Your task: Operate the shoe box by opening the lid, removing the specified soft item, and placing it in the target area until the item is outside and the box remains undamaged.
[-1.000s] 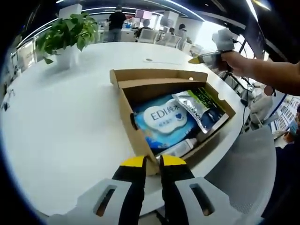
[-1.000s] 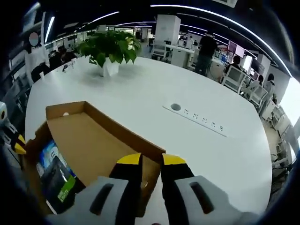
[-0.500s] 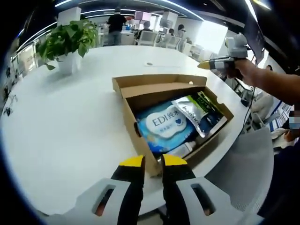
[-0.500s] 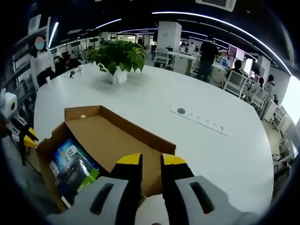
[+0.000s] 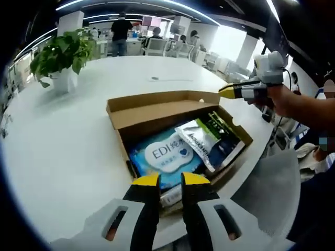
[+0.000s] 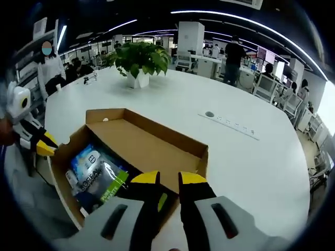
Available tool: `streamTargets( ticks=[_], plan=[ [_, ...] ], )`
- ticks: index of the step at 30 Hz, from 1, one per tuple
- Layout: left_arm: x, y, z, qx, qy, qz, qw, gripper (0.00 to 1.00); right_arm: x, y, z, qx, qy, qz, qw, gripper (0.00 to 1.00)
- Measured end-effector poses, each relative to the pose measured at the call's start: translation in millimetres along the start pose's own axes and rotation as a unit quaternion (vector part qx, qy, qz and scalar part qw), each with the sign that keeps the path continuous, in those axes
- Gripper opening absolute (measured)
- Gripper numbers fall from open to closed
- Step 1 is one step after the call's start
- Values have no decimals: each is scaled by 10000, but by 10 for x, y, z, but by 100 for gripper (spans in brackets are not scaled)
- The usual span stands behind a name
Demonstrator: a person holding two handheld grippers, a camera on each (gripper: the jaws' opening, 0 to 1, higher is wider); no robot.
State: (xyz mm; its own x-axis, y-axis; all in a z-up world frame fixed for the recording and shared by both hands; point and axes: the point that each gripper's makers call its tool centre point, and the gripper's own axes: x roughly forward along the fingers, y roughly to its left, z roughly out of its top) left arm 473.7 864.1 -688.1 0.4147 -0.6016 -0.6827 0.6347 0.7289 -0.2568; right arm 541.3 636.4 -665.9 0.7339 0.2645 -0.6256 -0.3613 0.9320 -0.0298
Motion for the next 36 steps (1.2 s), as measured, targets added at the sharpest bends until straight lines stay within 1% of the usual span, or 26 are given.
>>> streamTargets(
  ticks=[8,11,13,18,21,28,32,36],
  plan=[
    [161,-98,43,51,69,-126,9999,12,-71,16,-99,29,38,-8,10000,11],
    [207,-104,28,-2,109,-161,9998,12,-93,50,-139,64,56,22,10000,11],
    [240,-118,7,-48,198,-179,9996,12,-99,69,-171,61,69,36,10000,11],
    [352,-177,34,-134,240,-257,9993,11,-122,113,-226,126,90,87,9998,10],
    [434,-243,76,-204,259,-345,9989,11,-139,139,-246,126,90,110,9998,10],
    [592,-320,108,-186,344,-411,9984,11,-170,116,-305,162,110,94,9998,10],
    [677,-336,73,-284,437,-459,9976,12,-189,99,-332,175,115,90,9997,10],
    [738,-358,79,-363,442,-498,9971,12,-204,86,-338,195,114,82,9997,10]
  ],
)
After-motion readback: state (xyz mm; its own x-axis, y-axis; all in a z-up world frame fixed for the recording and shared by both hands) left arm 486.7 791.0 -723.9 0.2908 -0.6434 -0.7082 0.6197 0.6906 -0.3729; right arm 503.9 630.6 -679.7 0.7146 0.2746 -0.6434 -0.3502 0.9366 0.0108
